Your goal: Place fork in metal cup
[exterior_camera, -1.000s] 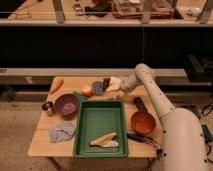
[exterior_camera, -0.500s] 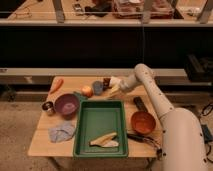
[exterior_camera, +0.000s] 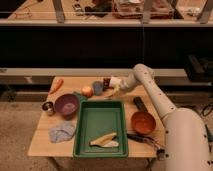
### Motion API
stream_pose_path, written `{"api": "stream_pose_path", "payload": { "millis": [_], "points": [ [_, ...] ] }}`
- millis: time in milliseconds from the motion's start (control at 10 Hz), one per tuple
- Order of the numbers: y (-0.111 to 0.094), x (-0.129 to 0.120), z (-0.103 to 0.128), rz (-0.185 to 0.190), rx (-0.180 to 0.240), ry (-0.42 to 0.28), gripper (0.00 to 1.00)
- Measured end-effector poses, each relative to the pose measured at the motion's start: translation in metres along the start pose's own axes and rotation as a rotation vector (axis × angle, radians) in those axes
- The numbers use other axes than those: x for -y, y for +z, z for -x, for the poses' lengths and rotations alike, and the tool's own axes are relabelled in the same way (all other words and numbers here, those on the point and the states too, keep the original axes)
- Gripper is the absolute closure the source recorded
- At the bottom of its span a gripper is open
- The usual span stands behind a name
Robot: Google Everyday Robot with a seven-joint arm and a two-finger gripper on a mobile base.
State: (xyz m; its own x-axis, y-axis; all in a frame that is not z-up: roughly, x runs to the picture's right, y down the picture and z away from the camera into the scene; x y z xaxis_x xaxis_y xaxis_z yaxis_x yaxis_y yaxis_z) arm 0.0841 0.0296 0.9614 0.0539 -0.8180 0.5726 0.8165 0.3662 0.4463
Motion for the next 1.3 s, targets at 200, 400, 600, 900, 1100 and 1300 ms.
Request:
{"api": "stream_pose_path", "payload": {
  "millis": [200,400,600,900,1100,1300],
  "points": [
    [-0.005,0.000,0.002,-0.027,0.007,0.016,1.00],
    [-0.020,0.014,0.004,-0.051,0.011,0.003,1.00],
    [-0.047,0.039,0.008,-0.073,0.005,-0.030,1.00],
    [-0.096,0.079,0.019,-0.091,-0.019,-0.095,1.00],
    [-0.117,0.096,0.028,-0.101,-0.033,-0.132,1.00],
    [-0.128,0.105,0.037,-0.109,-0.044,-0.169,1.00]
  ]
}}
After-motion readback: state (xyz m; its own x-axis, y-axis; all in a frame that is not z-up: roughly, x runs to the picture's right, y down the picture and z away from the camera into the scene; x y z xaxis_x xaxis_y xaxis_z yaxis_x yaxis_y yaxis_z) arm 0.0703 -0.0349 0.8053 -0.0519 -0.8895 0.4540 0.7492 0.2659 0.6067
